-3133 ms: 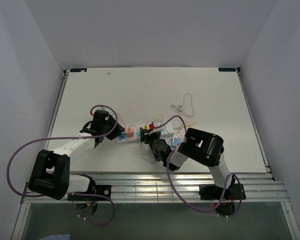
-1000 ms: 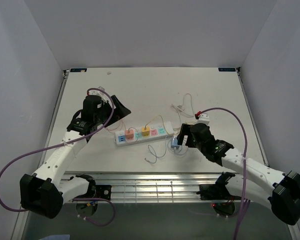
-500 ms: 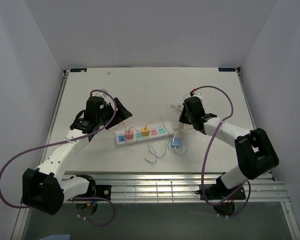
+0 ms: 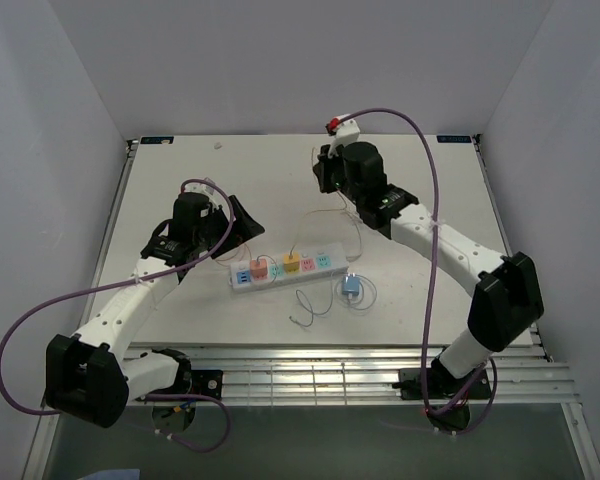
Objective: Insert the plug
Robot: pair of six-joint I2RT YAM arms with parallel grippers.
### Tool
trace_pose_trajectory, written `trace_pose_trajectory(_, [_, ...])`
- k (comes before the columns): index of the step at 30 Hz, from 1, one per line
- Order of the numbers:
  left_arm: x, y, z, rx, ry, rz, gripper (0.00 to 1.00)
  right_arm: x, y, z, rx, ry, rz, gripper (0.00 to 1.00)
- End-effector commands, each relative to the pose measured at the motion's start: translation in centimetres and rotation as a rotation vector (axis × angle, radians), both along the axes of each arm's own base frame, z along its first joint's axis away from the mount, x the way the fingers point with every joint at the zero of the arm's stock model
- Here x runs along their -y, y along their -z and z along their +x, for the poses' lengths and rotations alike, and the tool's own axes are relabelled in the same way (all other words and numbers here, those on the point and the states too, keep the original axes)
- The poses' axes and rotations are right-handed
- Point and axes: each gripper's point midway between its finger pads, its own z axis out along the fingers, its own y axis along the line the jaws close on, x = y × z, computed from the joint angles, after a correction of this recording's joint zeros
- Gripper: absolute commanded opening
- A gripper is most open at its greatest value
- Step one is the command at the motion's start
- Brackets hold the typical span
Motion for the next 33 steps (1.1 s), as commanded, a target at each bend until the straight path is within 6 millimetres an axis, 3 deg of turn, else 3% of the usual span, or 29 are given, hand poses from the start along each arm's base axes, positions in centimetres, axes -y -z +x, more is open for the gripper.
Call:
trace_pose_trajectory(1, [0.1, -0.8, 0.3, 0.034, -0.006, -0.007, 0.98, -5.4, 2.4, 1.7, 0.008, -0.240, -0.092, 0.08])
trace_pose_trajectory(3, [0.0, -0.9, 0.2, 0.035, -0.011, -0.009, 0.98, -6.5, 5.0, 1.7, -0.102, -0.291, -0.134, 0.15])
trace_pose_trajectory(4, [0.0, -0.8, 0.1, 0.032, -0.011, -0.008, 0.98, -6.8, 7.7, 2.3, -0.176, -0.277, -0.159, 0.19])
trace_pose_trajectory(5, [-0.1, -0.8, 0.1, 0.031, -0.012, -0.007, 0.98, -6.6, 7.3, 3.3, -0.202, -0.208, -0.144, 0.35])
trace_pose_trajectory(6, [-0.1, -0.8, 0.0, 0.030, -0.011, -0.006, 0.98, -5.6, 9.1, 2.9, -0.279, -0.157, -0.183, 0.46])
trace_pose_trajectory(8, [-0.2, -0.8, -0.1, 0.028, -0.013, -0.005, 0.98, -4.4, 10.6, 2.7, -0.325, -0.095, -0.205, 0.69])
trace_pose_trajectory(11, [-0.2, -0.7, -0.1, 0.028, -0.018, -0.006, 0.98, -3.6, 9.3, 1.8, -0.317, -0.073, -0.171, 0.79])
trace_pose_trajectory(12, [-0.1, -0.8, -0.2, 0.029, -0.013, -0.011, 0.98, -3.2, 9.8, 1.2, -0.331, -0.068, -0.169, 0.82])
trace_pose_trajectory(14, [0.0, -0.6, -0.1, 0.024, -0.011, -0.015, 0.98, -2.6, 7.3, 0.4, -0.292, -0.064, -0.133, 0.90])
trace_pose_trajectory(16, [0.0, -0.4, -0.1, 0.018, -0.012, -0.016, 0.98, -1.8, 6.7, -0.5, -0.290, -0.061, -0.122, 0.94])
trace_pose_trajectory(17, [0.0, -0.5, -0.1, 0.016, -0.014, -0.018, 0.98, -1.3, 4.9, -1.3, -0.260, -0.063, -0.099, 0.96])
trace_pose_trajectory(18, [0.0, -0.4, -0.2, 0.015, -0.014, -0.021, 0.98, -0.9, 4.3, -1.8, -0.250, -0.059, -0.088, 0.99])
trace_pose_trajectory(21, [0.2, -0.6, -0.3, 0.018, -0.011, -0.038, 0.98, 1.9, 4.2, -4.3, -0.247, -0.002, -0.051, 0.90])
trace_pose_trajectory(22, [0.3, -0.6, -0.3, 0.022, -0.008, -0.044, 0.98, 3.4, 5.2, -6.1, -0.265, 0.017, -0.051, 0.90])
trace_pose_trajectory(24, [0.7, -0.5, -0.4, 0.017, 0.004, -0.059, 0.98, 5.4, 6.8, -7.7, -0.302, 0.081, -0.030, 0.90])
trace_pose_trajectory(25, [0.8, -0.4, -0.5, 0.014, 0.011, -0.062, 0.98, 7.0, 8.6, -9.7, -0.337, 0.106, -0.023, 0.90])
trace_pose_trajectory(27, [1.1, -0.2, -0.8, 0.008, 0.024, -0.066, 0.98, 8.8, 10.6, -11.4, -0.365, 0.149, -0.023, 0.90])
trace_pose_trajectory(28, [1.2, -0.4, -0.9, 0.014, 0.027, -0.068, 0.98, 9.6, 10.5, -12.4, -0.359, 0.159, 0.001, 0.90])
trace_pose_trajectory(29, [1.3, -0.4, -1.0, 0.017, 0.032, -0.069, 0.98, 10.5, 13.0, -13.8, -0.404, 0.167, -0.019, 0.90])
trace_pose_trajectory(31, [1.7, -0.7, -1.2, 0.027, 0.041, -0.068, 0.98, 10.9, 13.8, -15.0, -0.421, 0.156, 0.006, 0.90])
trace_pose_trajectory(32, [2.0, -0.8, -1.4, 0.029, 0.050, -0.069, 0.98, 10.5, 15.2, -16.1, -0.458, 0.111, 0.004, 0.90])
trace_pose_trajectory(33, [2.1, -0.8, -1.3, 0.032, 0.048, -0.069, 0.98, 9.9, 15.3, -16.2, -0.445, 0.072, 0.017, 0.90])
